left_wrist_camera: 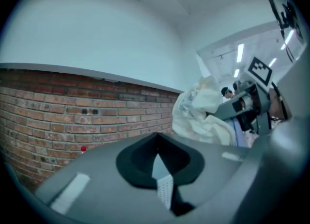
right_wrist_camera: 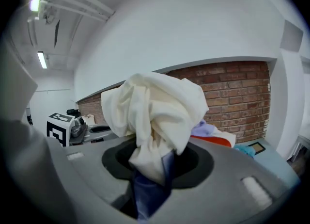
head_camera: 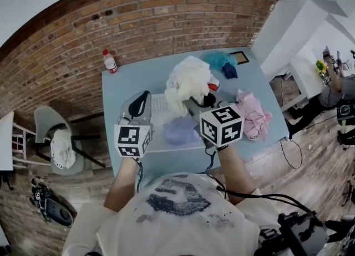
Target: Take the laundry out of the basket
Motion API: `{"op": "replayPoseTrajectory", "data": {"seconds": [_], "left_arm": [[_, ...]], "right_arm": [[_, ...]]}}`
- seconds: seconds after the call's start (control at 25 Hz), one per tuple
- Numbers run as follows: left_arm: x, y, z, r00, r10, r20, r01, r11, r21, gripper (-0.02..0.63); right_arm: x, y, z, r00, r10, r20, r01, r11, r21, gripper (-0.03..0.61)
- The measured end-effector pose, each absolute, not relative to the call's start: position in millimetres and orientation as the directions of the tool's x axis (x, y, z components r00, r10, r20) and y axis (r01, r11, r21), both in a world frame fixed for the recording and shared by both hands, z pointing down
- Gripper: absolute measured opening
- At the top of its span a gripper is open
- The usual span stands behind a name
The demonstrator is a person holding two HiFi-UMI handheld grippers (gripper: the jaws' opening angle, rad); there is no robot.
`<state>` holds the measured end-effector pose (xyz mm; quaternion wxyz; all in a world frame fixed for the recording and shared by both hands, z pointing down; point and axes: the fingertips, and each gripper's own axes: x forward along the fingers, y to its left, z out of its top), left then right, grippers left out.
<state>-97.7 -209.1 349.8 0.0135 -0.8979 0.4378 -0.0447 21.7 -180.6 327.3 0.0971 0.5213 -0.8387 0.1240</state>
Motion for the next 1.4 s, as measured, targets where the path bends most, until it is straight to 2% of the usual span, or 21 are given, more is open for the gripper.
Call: {"op": "replayPoseTrajectory", "data": {"seconds": [0.48, 1.4], "left_arm": [[-73.2, -206.8, 321.2, 0.626, -0.78, 0.015, -0.776, -0.625, -0.084, -0.009], [-73.1, -200.3, 320.4, 0.618, -0.786, 0.023, -0.782, -0.617, -0.084, -0.009]], "right_arm": [[39.7, -178.1, 308.2, -0.402, -0.885, 0.233, -0.915, 0.399, -0.065, 0.156], [44.5, -169.7, 312.0, -0.396, -0.892, 0.22, -0.918, 0.388, -0.079, 0.156]]}}
